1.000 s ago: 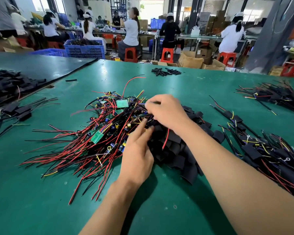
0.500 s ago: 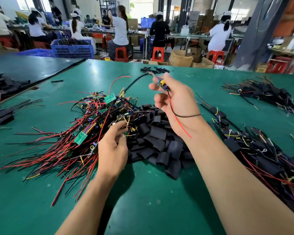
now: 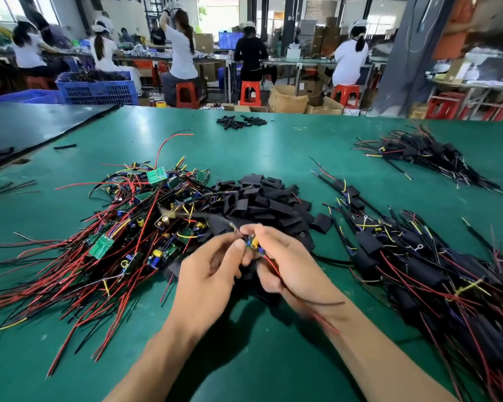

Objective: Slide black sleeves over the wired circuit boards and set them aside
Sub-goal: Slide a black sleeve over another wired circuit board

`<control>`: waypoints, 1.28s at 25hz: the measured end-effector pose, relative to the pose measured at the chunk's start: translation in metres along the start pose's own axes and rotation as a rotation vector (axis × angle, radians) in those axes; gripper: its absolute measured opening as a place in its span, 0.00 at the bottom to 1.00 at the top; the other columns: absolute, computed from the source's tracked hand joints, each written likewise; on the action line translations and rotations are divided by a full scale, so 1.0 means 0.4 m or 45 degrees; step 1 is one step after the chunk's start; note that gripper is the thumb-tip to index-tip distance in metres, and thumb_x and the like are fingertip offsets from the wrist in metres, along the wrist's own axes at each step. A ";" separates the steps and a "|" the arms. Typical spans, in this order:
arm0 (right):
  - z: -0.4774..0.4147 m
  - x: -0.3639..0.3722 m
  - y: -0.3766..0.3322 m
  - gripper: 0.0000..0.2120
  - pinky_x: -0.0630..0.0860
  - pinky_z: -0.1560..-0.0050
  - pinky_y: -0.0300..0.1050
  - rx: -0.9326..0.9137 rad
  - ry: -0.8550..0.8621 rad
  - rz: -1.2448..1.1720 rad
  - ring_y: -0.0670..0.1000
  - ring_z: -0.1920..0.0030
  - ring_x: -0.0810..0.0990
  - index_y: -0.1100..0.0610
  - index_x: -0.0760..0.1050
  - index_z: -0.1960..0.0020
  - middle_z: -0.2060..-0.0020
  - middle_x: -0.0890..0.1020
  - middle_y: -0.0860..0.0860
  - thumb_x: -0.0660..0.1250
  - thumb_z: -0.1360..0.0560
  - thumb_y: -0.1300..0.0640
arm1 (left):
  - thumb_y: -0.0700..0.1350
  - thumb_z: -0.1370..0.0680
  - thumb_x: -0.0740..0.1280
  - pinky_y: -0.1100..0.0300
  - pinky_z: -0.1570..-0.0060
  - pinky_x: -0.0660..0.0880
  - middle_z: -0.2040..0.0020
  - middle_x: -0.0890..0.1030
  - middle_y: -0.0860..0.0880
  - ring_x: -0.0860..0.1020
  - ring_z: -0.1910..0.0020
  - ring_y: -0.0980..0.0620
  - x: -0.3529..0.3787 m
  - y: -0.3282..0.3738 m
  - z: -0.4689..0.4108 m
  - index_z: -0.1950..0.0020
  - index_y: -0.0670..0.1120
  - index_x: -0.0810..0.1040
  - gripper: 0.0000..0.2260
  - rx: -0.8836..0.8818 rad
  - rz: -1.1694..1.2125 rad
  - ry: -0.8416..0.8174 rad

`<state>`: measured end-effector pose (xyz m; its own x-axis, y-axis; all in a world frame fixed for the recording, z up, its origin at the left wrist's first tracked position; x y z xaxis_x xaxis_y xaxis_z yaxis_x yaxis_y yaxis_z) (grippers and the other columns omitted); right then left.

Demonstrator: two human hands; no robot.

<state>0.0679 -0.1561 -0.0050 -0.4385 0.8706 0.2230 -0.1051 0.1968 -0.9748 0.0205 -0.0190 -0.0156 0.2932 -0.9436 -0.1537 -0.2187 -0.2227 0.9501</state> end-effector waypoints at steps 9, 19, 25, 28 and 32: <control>0.014 -0.018 0.038 0.12 0.57 0.81 0.35 -0.083 -0.080 0.187 0.45 0.82 0.63 0.54 0.74 0.36 0.66 0.80 0.59 0.62 0.17 0.52 | 0.44 0.19 0.66 0.63 0.67 0.72 0.70 0.75 0.48 0.72 0.69 0.53 -0.001 0.004 -0.006 0.58 0.47 0.84 0.10 -0.018 0.189 -0.223; 0.020 -0.094 0.013 0.06 0.59 0.77 0.35 0.113 -0.023 0.157 0.46 0.77 0.66 0.59 0.84 0.51 0.61 0.84 0.55 0.68 0.22 0.64 | 0.42 0.20 0.69 0.62 0.69 0.79 0.57 0.85 0.46 0.82 0.69 0.49 -0.059 -0.030 -0.046 0.55 0.41 0.83 0.07 -0.237 0.438 0.385; 0.012 -0.108 0.008 0.12 0.64 0.76 0.38 0.000 0.212 -0.041 0.47 0.76 0.68 0.57 0.84 0.55 0.62 0.84 0.58 0.65 0.22 0.67 | 0.42 0.22 0.71 0.60 0.67 0.79 0.56 0.82 0.41 0.82 0.66 0.46 -0.065 -0.027 -0.040 0.55 0.38 0.80 0.07 -0.338 0.651 0.301; 0.005 -0.116 0.014 0.07 0.65 0.76 0.39 -0.090 0.397 -0.097 0.48 0.77 0.68 0.58 0.81 0.50 0.61 0.85 0.59 0.66 0.22 0.66 | 0.45 0.27 0.72 0.59 0.65 0.80 0.57 0.83 0.39 0.83 0.64 0.45 -0.062 -0.023 -0.039 0.51 0.39 0.83 0.11 -0.441 0.838 0.130; -0.003 -0.116 0.024 0.09 0.65 0.76 0.39 -0.118 0.456 -0.086 0.48 0.77 0.67 0.58 0.76 0.43 0.59 0.86 0.60 0.68 0.22 0.65 | 0.48 0.29 0.73 0.59 0.62 0.81 0.52 0.85 0.37 0.84 0.61 0.45 -0.065 -0.020 -0.039 0.55 0.44 0.85 0.08 -0.464 0.864 0.035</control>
<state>0.0882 -0.1942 -0.0249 -0.0918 0.9535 0.2870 -0.0349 0.2849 -0.9579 0.0293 0.0110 -0.0151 0.2282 -0.8371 0.4971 -0.0397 0.5021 0.8639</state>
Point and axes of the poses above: each hand's wrist, its own z-axis away from the middle knuckle, its own x-axis out of the palm, y = z × x, the point moved 1 cm from there along -z, towards the middle knuckle
